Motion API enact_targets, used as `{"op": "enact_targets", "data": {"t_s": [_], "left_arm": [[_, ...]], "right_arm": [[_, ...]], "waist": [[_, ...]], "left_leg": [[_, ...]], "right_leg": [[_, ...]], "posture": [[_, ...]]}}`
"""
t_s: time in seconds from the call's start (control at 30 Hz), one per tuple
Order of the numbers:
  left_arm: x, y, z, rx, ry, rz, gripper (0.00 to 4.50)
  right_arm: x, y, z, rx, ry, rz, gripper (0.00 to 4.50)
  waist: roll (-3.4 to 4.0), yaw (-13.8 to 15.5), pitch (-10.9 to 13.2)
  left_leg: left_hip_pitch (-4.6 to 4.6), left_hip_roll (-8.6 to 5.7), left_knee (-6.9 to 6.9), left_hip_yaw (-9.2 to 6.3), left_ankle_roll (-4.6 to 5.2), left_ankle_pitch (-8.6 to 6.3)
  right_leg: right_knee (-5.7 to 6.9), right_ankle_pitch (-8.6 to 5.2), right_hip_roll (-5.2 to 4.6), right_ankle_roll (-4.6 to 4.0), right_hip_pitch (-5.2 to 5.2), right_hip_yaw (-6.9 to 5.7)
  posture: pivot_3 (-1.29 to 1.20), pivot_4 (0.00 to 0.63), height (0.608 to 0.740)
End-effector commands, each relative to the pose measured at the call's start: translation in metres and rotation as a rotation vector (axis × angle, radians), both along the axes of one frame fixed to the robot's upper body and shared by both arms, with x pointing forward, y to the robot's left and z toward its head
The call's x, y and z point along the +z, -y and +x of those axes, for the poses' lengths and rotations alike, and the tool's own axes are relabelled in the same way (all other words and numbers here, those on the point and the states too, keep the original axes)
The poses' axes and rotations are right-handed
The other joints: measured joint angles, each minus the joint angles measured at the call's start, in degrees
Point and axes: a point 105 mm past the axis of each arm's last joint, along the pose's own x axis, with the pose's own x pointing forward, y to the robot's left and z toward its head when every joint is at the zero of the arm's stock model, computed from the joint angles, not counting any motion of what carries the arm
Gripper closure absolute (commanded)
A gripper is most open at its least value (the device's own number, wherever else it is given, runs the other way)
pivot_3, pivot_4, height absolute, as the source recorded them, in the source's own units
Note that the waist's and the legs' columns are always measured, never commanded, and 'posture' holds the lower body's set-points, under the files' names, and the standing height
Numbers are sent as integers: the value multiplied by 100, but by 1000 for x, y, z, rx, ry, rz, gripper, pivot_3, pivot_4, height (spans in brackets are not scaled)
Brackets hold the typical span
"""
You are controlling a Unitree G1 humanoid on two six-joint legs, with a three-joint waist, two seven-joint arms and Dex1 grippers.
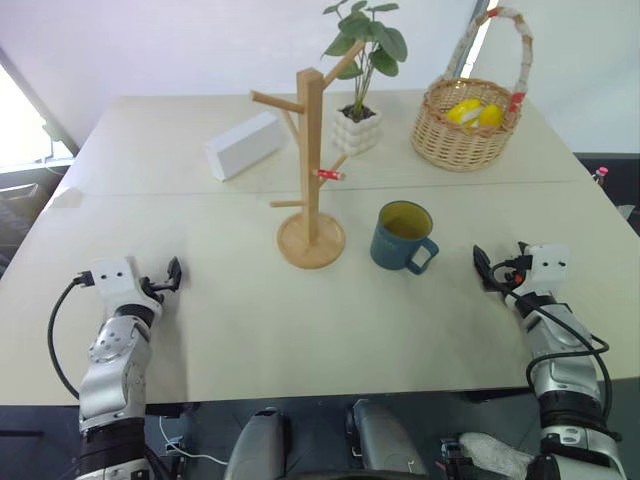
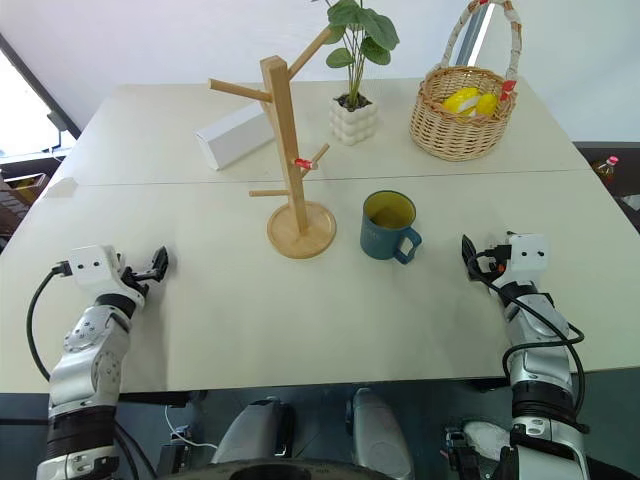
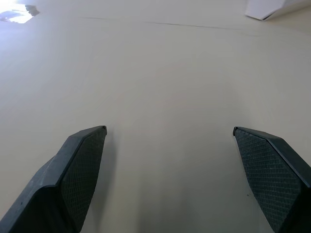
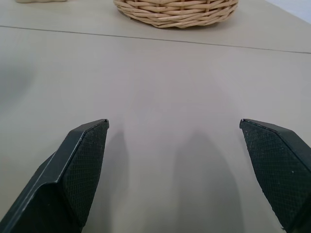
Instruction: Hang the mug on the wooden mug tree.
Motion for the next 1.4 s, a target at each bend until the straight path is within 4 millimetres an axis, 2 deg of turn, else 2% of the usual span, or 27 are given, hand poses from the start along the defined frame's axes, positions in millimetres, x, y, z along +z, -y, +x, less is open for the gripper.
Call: {"op": "enact_targets", "data": {"t_s": [0.03, 0.27, 0.4, 0.5, 0.57, 0.67, 0.73, 0.83, 0.93, 1.1, 1.27, 1.4], "left_arm": [[6, -5, -1, 5, 10, 14, 0], [5, -1, 1, -5, 8, 21, 0], [6, 17, 1, -107, 6, 25, 0], [7, 50, -2, -306, 13, 24, 0], [9, 77, -7, -475, 30, 36, 0], [12, 117, -19, -727, 42, 30, 0], [14, 132, -25, -827, 49, 17, 0], [16, 170, -41, -1078, 34, 11, 0], [23, 196, -51, -1237, 42, 3, 0], [28, 219, -55, -1360, 56, 63, 0], [29, 229, -55, -1417, 78, 134, 0], [33, 231, -54, -1423, 97, 135, 0]], "right_arm": [[9, 6, -2, -21, 35, -1, 30], [11, 4, -4, -21, 41, -3, 30], [16, 2, -14, -6, 47, -16, 30], [20, 1, -26, 4, 45, -23, 30], [21, -7, -37, 46, 36, -46, 30], [19, -30, -55, 134, 18, -64, 30], [17, -41, -62, 168, 7, -65, 30], [8, -76, -74, 259, -13, -67, 30], [5, -95, -72, 245, 8, -65, 30], [5, -117, -62, 235, 34, -52, 30], [7, -110, -44, 149, 60, -88, 30], [10, -104, -39, 106, 85, -84, 30]], "waist": [[0, 0, 0], [0, 8, 0], [1, 13, 0], [3, 26, -1], [5, 34, -3], [8, 32, -3], [9, 16, -2], [9, 3, -2], [15, 9, -2], [20, 19, -5], [20, 16, -5], [19, 22, -5]], "left_leg": [[0, 0, 0, 0, 0, 0], [0, 0, 0, 0, 0, 0], [-3, 0, -1, -1, 0, 0], [-5, -1, -1, 0, 0, 0], [-7, -2, -1, 0, 0, 0], [-7, -1, -2, -1, -1, -1], [-5, 1, -3, -1, 0, -1], [-3, 5, -2, 0, 0, -1], [-2, 13, -4, 0, 0, 0], [-4, 10, 1, 1, 0, 0], [-7, 7, 0, 1, 0, 0], [-7, 4, 0, 1, 0, 0]], "right_leg": [[0, 0, 0, 0, 0, 0], [0, 0, 0, 0, 0, 0], [-1, 0, -1, 0, -1, 0], [-4, 0, -6, 0, 0, 0], [-7, 0, -8, 0, 0, 1], [-10, -1, -10, -2, 0, 1], [-9, -2, -9, -4, 1, 2], [-8, -8, -5, -14, 0, 5], [-6, -13, 2, -23, -1, 4], [-8, -13, 1, -23, -1, 5], [-8, -5, 6, -8, -6, 4], [-8, -4, 6, -7, -5, 4]], "posture": [[0, 150, 740], [0, 150, 740], [0, 150, 740], [0, 150, 740], [0, 150, 740], [0, 150, 740], [0, 150, 740], [0, 150, 740], [0, 150, 740], [0, 150, 740], [0, 150, 740], [0, 150, 740]]}}
